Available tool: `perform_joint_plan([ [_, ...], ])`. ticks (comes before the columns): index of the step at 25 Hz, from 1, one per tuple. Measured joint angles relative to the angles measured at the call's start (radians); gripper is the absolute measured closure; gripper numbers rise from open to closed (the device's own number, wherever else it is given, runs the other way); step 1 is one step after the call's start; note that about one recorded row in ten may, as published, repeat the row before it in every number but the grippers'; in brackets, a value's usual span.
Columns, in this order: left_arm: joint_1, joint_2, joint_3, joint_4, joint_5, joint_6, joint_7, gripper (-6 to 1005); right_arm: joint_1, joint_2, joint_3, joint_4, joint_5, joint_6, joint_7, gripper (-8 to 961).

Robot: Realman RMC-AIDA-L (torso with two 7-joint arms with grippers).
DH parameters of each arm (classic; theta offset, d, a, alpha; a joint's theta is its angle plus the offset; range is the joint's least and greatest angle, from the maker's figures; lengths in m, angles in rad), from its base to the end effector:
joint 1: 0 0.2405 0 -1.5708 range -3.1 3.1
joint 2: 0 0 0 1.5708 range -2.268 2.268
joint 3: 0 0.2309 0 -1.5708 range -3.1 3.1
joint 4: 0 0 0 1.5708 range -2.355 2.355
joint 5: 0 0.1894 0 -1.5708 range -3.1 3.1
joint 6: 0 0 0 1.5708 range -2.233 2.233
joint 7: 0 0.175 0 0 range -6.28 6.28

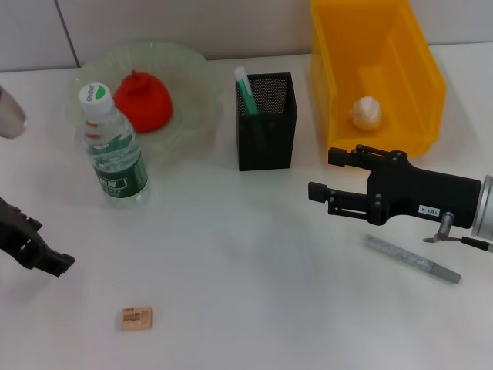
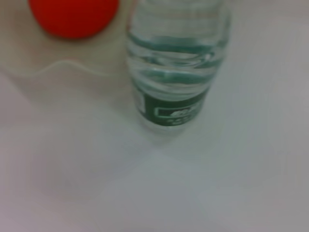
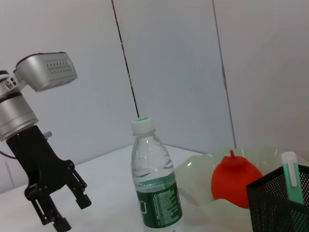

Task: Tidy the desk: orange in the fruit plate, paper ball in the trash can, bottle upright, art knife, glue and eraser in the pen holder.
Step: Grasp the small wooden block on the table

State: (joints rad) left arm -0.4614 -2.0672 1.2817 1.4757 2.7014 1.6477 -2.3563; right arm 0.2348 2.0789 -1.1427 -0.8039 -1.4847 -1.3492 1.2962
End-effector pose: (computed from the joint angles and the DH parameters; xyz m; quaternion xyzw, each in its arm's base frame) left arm -0.2300 0.3095 0.0252 -0.9068 -0.2986 0.2239 0.1960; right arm 0.2293 0.2905 -0.0156 -0.9080 0.2121 0.2909 0.2144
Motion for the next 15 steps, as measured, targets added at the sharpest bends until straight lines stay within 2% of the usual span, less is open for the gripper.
perform_joint_plan([
  [1, -0.002, -0.001, 0.049, 0.028, 0.017, 0.012, -0.011, 215, 0.0, 0.0, 0.0, 0.001, 0.0, 0.004, 0.0, 196],
  [8, -0.002, -0.003, 0.14, 0.11, 0.028, 0.067, -0.034, 215, 0.001, 0.001, 0.0, 0.013, 0.004, 0.008, 0.0, 196],
  [15, -0.011, -0.005, 0.228, 0.14, 0.024, 0.118, -0.098, 215, 0.003, 0.001, 0.0, 0.015, 0.006, 0.009, 0.0, 196],
])
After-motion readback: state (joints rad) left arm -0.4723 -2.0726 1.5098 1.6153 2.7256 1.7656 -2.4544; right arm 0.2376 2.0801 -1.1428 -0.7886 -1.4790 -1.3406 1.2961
